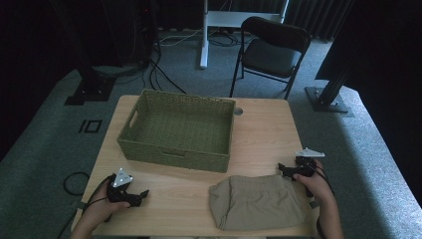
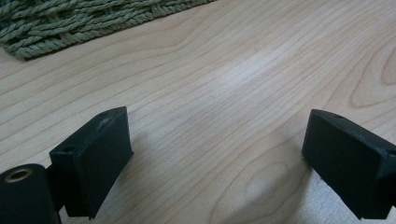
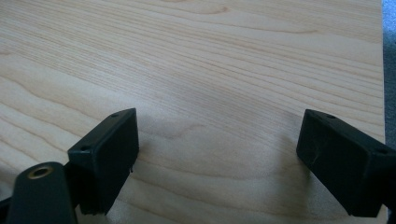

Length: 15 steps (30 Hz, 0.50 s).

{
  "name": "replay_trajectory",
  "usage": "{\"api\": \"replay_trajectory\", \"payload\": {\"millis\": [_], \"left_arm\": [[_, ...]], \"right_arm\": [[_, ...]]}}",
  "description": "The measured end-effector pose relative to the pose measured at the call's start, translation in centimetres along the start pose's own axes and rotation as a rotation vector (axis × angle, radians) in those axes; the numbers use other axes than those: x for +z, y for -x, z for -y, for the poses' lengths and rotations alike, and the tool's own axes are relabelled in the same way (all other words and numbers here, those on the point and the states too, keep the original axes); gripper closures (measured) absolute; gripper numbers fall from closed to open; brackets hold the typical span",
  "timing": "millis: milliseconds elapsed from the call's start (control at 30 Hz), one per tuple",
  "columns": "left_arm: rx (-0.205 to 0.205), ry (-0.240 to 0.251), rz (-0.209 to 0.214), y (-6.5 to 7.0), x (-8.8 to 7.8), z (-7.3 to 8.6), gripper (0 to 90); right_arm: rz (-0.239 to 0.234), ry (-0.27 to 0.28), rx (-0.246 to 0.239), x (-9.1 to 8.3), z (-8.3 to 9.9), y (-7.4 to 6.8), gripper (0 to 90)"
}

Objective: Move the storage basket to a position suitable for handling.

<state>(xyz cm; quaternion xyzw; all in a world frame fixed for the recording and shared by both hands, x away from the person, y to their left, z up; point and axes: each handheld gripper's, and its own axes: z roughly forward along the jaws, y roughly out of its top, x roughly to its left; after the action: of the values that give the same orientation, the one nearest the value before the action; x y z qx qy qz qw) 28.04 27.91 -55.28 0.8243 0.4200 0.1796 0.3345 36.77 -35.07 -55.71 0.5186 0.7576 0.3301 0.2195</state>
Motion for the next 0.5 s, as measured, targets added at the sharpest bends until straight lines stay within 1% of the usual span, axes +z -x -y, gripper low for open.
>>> {"api": "replay_trajectory", "payload": {"millis": [100,133,200,267,300,367,400,433,467,500], "left_arm": [[-0.011,0.003,-0.003,-0.1,0.0,-0.1,9.0],[-0.005,-0.001,0.008,-0.3,0.0,-0.1,9.0],[0.002,-0.008,0.011,-0.6,0.0,-0.2,9.0],[-0.003,-0.002,0.015,-0.7,-0.1,-0.2,9.0],[-0.008,0.006,0.018,-1.0,-0.3,-0.4,9.0],[-0.007,0.009,0.015,-1.1,-0.5,-0.5,9.0],[-0.009,0.025,0.01,-1.6,-0.9,-0.8,9.0],[-0.009,0.025,0.01,-1.6,-0.9,-0.8,9.0],[-0.015,0.032,0.001,-1.9,-1.3,-1.1,9.0],[-0.008,0.028,-0.003,-2.0,-1.4,-1.2,9.0]], "right_arm": [[0.001,0.0,0.001,0.0,0.0,0.0,12.5],[0.0,0.0,0.001,0.0,0.0,0.0,12.5],[-0.01,0.005,0.012,0.0,0.0,0.1,12.8],[-0.012,0.01,0.024,-0.1,0.0,0.2,13.2],[-0.012,0.012,0.026,-0.1,0.0,0.2,13.2],[-0.011,0.012,0.029,0.0,0.0,0.2,13.2],[-0.008,0.013,0.02,0.0,-0.2,0.2,13.2],[-0.005,0.016,0.016,-0.1,-0.3,0.2,13.2],[-0.005,0.018,0.019,-0.1,-0.5,0.2,13.2],[-0.006,0.021,0.019,-0.2,-0.6,0.2,13.2]]}}
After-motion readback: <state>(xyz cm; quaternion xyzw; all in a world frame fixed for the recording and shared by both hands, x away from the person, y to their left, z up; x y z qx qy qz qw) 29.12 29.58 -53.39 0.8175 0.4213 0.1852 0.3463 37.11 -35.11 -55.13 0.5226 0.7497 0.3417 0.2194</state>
